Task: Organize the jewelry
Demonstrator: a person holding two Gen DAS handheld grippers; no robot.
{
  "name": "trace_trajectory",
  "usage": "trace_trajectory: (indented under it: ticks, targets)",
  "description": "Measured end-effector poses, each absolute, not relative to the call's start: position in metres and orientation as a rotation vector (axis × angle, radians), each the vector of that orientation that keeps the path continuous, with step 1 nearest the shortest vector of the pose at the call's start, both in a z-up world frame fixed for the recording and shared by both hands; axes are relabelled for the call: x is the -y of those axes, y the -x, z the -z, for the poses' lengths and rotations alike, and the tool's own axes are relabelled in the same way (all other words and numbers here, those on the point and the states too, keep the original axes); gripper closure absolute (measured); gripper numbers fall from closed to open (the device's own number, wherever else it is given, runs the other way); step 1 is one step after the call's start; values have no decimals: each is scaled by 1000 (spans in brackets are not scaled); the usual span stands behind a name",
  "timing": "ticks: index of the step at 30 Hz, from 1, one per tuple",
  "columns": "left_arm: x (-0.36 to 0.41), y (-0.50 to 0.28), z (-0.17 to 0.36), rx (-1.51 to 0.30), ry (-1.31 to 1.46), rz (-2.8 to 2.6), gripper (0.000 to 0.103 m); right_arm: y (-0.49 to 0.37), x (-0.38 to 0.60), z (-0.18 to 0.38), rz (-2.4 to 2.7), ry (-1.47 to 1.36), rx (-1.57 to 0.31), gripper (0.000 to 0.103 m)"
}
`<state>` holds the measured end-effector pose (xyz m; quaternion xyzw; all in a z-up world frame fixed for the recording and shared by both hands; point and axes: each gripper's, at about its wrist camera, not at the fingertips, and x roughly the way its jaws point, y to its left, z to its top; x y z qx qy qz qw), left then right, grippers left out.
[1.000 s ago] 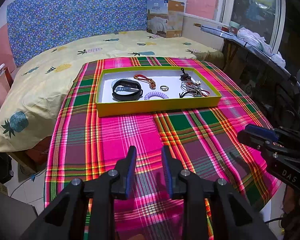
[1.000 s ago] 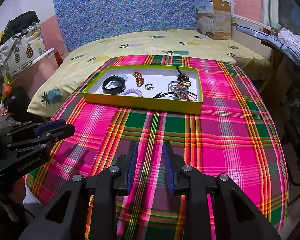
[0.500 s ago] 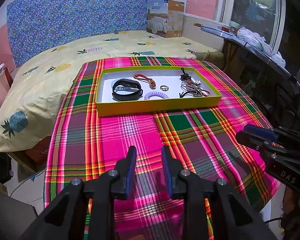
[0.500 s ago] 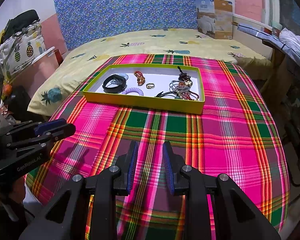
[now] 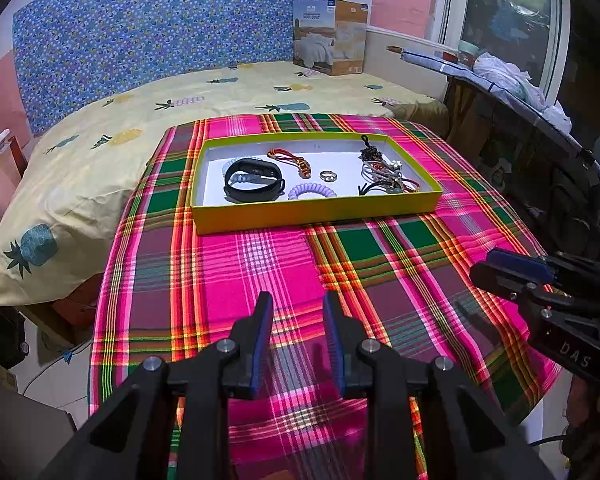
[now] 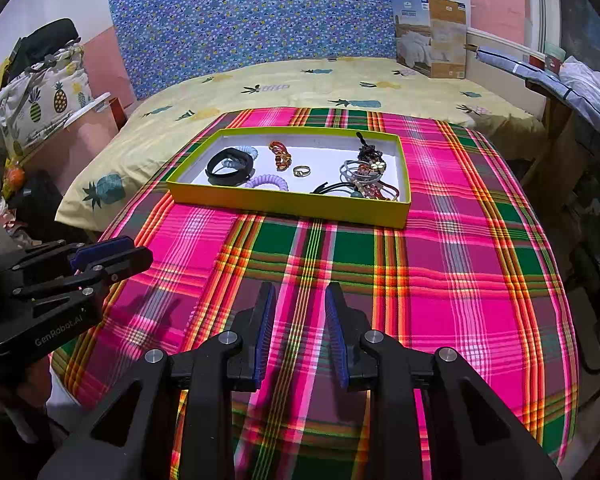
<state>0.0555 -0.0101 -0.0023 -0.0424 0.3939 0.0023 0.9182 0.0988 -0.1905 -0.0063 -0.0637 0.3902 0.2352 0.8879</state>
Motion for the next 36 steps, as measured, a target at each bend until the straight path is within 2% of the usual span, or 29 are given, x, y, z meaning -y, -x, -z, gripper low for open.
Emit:
trace_trajectory:
  ticks: [36]
  targets:
    - [10,-57,8,-815,87,-28,76,-98,189,6,-491,135,-813,77]
